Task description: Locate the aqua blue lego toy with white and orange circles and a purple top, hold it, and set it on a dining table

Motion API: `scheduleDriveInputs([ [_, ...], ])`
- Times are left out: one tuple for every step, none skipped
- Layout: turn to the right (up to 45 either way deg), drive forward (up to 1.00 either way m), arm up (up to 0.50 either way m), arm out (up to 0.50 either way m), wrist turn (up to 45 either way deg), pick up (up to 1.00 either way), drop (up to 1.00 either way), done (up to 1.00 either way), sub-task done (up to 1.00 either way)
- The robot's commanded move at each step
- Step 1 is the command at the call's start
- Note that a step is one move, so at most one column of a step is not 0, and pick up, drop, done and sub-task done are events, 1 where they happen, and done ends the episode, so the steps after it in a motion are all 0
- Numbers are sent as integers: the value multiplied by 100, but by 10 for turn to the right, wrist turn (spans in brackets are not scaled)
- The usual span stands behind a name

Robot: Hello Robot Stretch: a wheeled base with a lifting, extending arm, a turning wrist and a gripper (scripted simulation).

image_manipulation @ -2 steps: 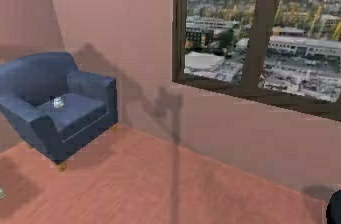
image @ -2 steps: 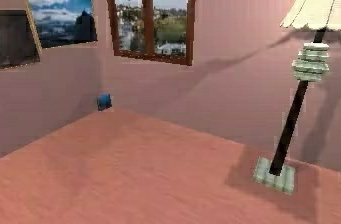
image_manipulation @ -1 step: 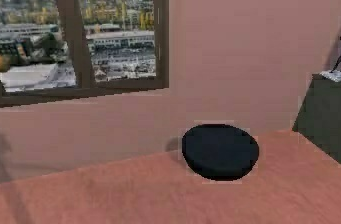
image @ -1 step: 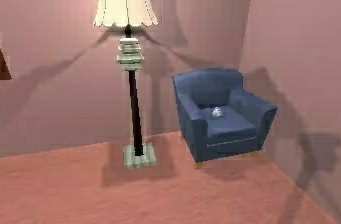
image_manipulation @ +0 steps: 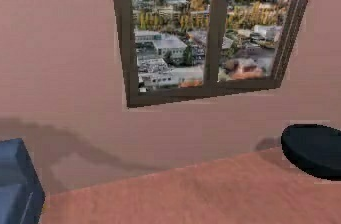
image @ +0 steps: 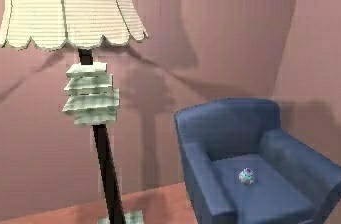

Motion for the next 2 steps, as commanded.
scheduleDriveInputs([
  [-450,0,0,0,0,0,0,0,0],
  [-150,0,0,0,0,0,0,0,0],
])
